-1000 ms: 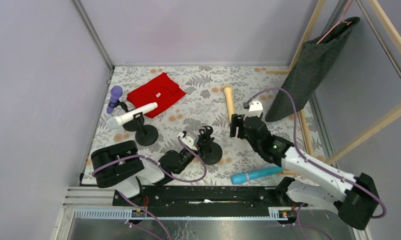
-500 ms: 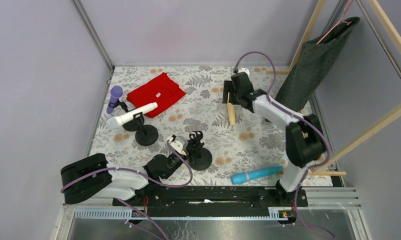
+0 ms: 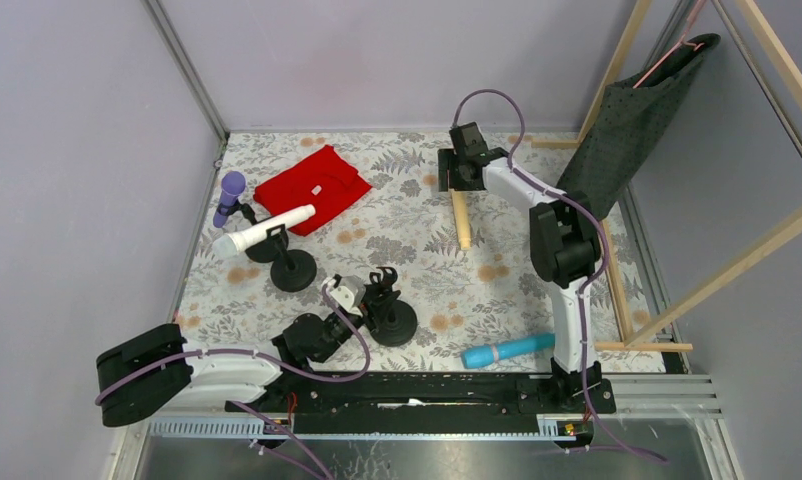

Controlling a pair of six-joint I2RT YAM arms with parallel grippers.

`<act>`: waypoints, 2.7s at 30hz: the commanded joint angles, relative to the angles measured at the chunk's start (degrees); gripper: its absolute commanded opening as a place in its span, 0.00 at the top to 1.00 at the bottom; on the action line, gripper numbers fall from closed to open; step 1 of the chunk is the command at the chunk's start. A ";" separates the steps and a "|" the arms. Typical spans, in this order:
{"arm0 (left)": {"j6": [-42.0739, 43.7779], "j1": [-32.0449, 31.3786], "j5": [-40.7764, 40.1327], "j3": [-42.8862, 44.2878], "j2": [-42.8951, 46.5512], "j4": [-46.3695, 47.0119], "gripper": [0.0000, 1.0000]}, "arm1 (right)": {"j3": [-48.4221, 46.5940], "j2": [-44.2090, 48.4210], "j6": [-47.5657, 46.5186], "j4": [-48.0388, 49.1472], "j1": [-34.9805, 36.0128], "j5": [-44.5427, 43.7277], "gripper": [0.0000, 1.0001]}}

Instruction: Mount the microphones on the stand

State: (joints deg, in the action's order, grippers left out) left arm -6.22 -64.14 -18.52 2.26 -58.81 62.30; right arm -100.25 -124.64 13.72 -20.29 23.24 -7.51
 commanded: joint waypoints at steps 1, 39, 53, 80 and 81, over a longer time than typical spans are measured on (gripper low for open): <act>0.46 -0.20 -0.59 0.14 2.27 2.04 1.00 | -5.02 -3.19 -2.29 -4.27 -0.13 -1.67 0.27; -2.48 -0.20 -2.74 3.60 1.71 -2.28 1.00 | 31.31 23.70 -5.03 40.30 -1.10 12.98 1.00; -6.61 -0.20 -1.73 12.22 1.37 -10.05 1.00 | 65.27 53.73 4.00 96.69 -1.10 22.93 1.00; -21.55 -0.20 -0.12 22.43 1.33 -16.44 1.00 | 50.58 52.16 14.68 118.38 11.28 43.63 1.00; -21.90 -0.20 -0.03 22.44 1.41 -16.46 1.00 | 49.80 51.95 14.99 118.39 11.51 43.86 1.00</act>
State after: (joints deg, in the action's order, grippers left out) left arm -24.67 -64.25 -19.31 20.99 -59.00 40.21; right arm -45.50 -72.60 29.58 84.88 33.47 34.35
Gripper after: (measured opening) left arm 0.311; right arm 0.456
